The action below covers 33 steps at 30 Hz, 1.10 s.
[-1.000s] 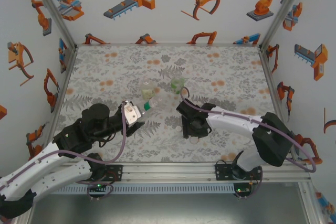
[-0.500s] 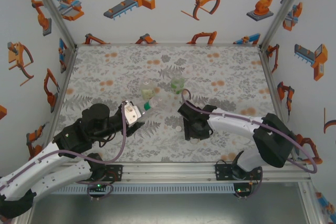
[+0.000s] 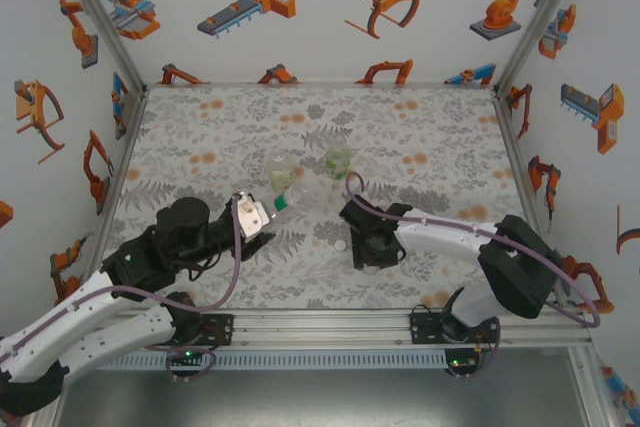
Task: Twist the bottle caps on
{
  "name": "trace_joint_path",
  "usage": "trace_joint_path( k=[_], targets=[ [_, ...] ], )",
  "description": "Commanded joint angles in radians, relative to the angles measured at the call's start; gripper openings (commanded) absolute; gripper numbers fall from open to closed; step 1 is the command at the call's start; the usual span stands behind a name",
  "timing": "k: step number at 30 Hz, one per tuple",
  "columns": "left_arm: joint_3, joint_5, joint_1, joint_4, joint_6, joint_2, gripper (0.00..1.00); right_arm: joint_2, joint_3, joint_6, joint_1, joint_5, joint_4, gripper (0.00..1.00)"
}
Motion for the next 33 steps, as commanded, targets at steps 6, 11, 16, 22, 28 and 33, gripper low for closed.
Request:
trace_joint_path(
  k=[6,11,16,22,28,33],
  targets=[
    [0.003,0.006,0.001,0.000,-0.002,0.004,0.01,0.017,-0.022,0.010,-0.001,0.010,0.014,0.51],
    [0.001,0.007,0.001,0.001,-0.002,0.004,0.01,0.005,-0.024,0.011,-0.001,0.010,0.012,0.49],
    [0.001,0.006,0.001,0.001,-0.004,0.003,0.01,-0.001,-0.025,0.011,0.000,0.016,0.009,0.47],
    [0.001,0.014,0.001,0.003,-0.003,0.005,0.01,0.000,-0.018,0.006,0.000,0.021,0.002,0.44],
    [0.001,0.019,0.001,0.004,-0.002,0.006,0.01,-0.007,-0.007,0.000,0.000,0.034,-0.017,0.38],
    [0.001,0.026,0.001,0.004,-0.003,0.012,0.01,-0.045,0.000,-0.013,-0.001,0.045,-0.028,0.32]
  ],
)
